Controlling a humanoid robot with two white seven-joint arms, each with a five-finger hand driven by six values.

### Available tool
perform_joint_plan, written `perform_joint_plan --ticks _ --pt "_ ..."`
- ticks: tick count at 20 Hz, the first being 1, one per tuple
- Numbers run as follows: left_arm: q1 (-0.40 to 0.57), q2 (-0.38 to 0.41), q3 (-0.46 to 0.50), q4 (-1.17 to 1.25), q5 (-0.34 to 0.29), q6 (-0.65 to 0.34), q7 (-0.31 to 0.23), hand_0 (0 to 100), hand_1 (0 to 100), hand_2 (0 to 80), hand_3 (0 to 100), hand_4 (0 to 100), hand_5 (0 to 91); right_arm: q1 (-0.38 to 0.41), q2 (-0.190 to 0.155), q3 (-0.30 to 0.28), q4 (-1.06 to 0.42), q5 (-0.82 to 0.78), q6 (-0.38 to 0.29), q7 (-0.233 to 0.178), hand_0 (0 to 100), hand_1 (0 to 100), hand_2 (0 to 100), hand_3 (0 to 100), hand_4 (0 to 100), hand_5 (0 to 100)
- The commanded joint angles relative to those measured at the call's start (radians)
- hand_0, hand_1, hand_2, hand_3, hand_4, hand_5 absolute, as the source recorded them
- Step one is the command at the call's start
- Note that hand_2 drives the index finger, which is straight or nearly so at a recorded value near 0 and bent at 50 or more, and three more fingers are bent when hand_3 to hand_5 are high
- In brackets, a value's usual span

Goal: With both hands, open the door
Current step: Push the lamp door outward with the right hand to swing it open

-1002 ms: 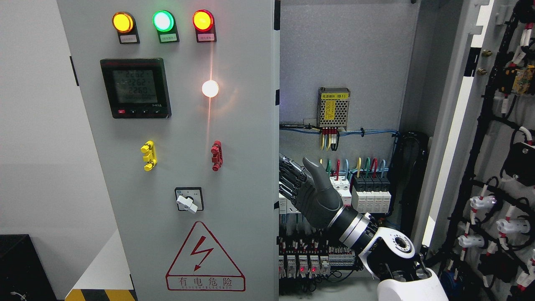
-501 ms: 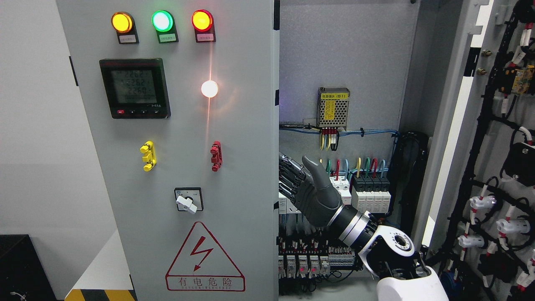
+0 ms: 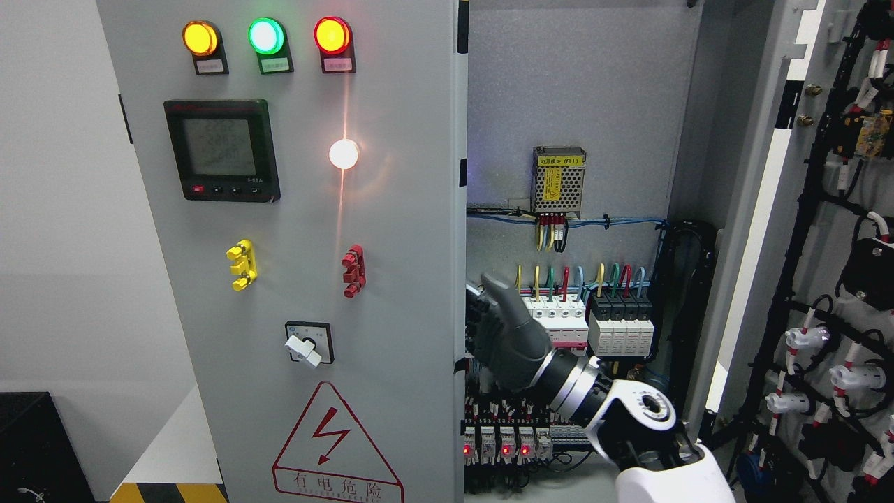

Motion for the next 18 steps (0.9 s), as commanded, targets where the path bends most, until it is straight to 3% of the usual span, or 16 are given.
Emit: perform_joint_plan --ticks 1,11,14,18 --pt "0.028 0.0 0.0 0.0 -0.017 0.001 0.0 0 0 0.0 0 0 0.0 0.001 -0.031 -0.051 0.001 0.0 0.001 -0.012 19 0 0 0 0 0" --pt "0.028 0.0 0.0 0.0 -0.017 0.001 0.0 0 0 0.0 0 0 0.0 0.021 -0.034 -0.037 -0.024 0.0 -0.002 -0.011 19 0 0 0 0 0" --pt "0.028 0.0 0.0 0.0 -0.017 0.001 0.0 0 0 0.0 0 0 0.0 0.056 -0.051 -0.031 -0.062 0.0 -0.004 -0.012 19 0 0 0 0 0" --pt "0.028 0.0 0.0 0.0 -0.017 0.001 0.0 0 0 0.0 0 0 0.0 0.081 -0.063 0.023 -0.084 0.0 -0.009 -0.011 19 0 0 0 0 0"
